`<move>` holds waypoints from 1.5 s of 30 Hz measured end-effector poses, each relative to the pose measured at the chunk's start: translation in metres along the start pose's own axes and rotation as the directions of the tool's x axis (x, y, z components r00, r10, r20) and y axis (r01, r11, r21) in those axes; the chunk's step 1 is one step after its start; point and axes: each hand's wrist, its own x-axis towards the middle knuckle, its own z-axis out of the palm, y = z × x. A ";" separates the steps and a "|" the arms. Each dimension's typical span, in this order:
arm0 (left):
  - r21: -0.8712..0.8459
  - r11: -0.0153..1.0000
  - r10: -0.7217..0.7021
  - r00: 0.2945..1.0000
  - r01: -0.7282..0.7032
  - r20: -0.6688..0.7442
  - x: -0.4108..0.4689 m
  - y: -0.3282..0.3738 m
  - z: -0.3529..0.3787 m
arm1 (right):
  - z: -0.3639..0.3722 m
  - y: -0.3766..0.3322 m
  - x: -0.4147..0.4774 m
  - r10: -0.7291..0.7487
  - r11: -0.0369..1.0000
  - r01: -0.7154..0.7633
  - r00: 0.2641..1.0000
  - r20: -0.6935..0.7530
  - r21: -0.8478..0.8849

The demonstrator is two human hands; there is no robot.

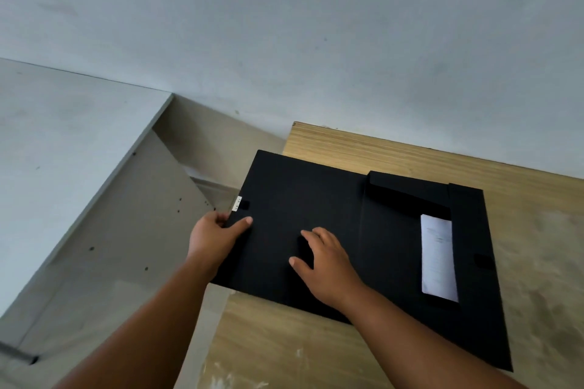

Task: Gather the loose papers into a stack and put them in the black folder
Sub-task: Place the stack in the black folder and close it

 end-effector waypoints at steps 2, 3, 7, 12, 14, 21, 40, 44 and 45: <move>-0.046 0.998 0.044 0.997 -0.040 0.070 -0.010 0.021 -0.016 | -0.007 -0.012 0.002 -0.017 0.993 0.017 1.000 -0.008 0.116; -0.076 0.994 0.083 0.985 -0.072 0.149 -0.019 0.034 -0.024 | -0.012 -0.018 0.003 -0.027 0.985 0.030 0.999 -0.016 0.172; -0.281 0.947 0.284 0.812 -0.155 0.510 -0.053 0.077 -0.035 | -0.049 -0.047 -0.003 0.012 0.885 0.049 0.992 -0.128 0.463; -0.389 0.881 0.468 0.602 -0.268 0.647 -0.076 0.110 0.024 | -0.118 -0.056 -0.037 0.063 0.729 0.193 0.937 -0.344 0.657; -0.348 0.866 0.498 0.549 -0.359 0.671 -0.087 0.115 0.055 | -0.148 -0.047 -0.055 0.128 0.709 0.177 0.920 -0.371 0.682; -0.030 0.740 0.481 0.497 -0.672 0.722 -0.117 0.100 0.155 | -0.203 0.042 -0.102 0.396 0.807 -0.081 0.810 -0.433 0.585; 0.599 0.266 0.457 0.646 -0.756 0.612 -0.108 0.044 0.234 | -0.114 0.213 -0.113 0.288 0.891 -0.427 0.792 -0.539 -0.152; 0.612 0.268 0.446 0.659 -0.744 0.606 -0.103 0.055 0.243 | -0.117 0.223 -0.102 0.242 0.874 -0.429 0.792 -0.561 -0.229; 0.614 0.269 0.446 0.661 -0.742 0.604 -0.102 0.059 0.246 | -0.118 0.227 -0.098 0.229 0.870 -0.429 0.790 -0.569 -0.245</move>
